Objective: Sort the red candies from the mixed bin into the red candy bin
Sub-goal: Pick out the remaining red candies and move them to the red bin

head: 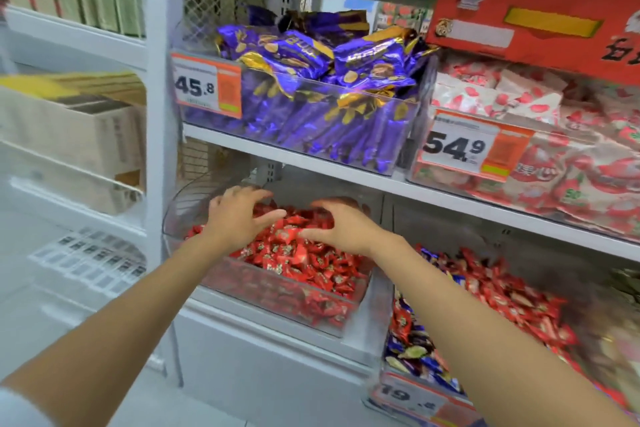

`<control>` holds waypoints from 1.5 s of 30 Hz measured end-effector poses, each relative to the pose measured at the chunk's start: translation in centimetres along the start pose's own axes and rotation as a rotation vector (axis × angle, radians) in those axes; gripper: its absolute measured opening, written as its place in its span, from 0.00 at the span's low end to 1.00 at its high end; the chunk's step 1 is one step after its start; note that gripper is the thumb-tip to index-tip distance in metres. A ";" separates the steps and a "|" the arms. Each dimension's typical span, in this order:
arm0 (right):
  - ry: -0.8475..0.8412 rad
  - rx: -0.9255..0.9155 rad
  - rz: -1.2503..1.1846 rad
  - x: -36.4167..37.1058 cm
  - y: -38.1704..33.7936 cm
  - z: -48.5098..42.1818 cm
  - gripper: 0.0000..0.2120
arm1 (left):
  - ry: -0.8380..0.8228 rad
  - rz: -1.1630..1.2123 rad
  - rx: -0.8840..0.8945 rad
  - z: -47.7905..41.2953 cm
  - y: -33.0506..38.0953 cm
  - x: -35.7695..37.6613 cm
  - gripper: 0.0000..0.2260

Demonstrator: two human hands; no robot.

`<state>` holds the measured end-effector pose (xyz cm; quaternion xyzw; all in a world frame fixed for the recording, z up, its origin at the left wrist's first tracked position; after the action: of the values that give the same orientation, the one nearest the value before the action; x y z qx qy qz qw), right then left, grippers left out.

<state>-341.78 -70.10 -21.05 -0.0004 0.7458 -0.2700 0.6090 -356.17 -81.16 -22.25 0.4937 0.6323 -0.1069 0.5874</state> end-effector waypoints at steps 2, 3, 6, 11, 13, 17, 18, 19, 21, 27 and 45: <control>0.131 -0.026 0.004 -2.3 1.0 2.6 0.24 | 0.006 0.059 0.066 0.6 2.2 -0.2 0.23; 0.195 -0.029 0.023 -3.6 2.0 4.6 0.21 | -0.002 0.108 0.119 1.1 4.0 -0.1 0.22; 0.262 0.046 0.088 -6.2 6.8 11.3 0.15 | -0.096 0.220 0.300 3.5 10.8 0.6 0.22; 0.255 0.211 0.067 -8.1 14.0 22.1 0.12 | -0.339 0.293 0.522 9.3 22.7 4.4 0.12; 0.257 0.263 0.026 -8.4 16.2 24.9 0.13 | -0.444 0.224 0.549 10.9 25.6 6.9 0.16; 0.199 0.386 -0.102 -8.1 19.9 26.9 0.16 | -0.582 -0.095 0.589 13.0 27.2 12.5 0.27; 0.180 0.408 -0.129 -7.7 20.5 27.1 0.20 | -0.577 -0.192 0.596 13.2 27.2 13.4 0.27; 0.133 0.421 -0.143 -6.9 20.8 27.0 0.26 | -0.557 -0.263 0.597 13.2 27.2 13.9 0.26; -0.044 0.458 -0.132 -4.7 21.3 26.9 0.36 | -0.490 -0.281 0.577 12.7 27.8 14.2 0.23; 0.016 0.393 -0.356 -4.9 21.0 26.5 0.13 | -0.524 -0.299 0.550 12.9 29.4 16.4 0.21; 0.368 0.445 -0.865 -10.0 20.1 29.5 0.08 | -0.481 0.346 0.481 10.3 30.7 13.2 0.12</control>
<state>-305.80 -61.54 -23.39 -0.1316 0.6968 -0.6444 0.2861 -324.24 -66.95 -22.74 0.6776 0.3407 -0.2644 0.5957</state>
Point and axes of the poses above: each hand's wrist, its own z-axis away from the middle knuckle, its own x-axis out of the palm, y = z × x, the point moved 7 cm from there along -z, towards the middle knuckle, and after that the axes turned 5 degrees about -x, right-handed, at the moved point
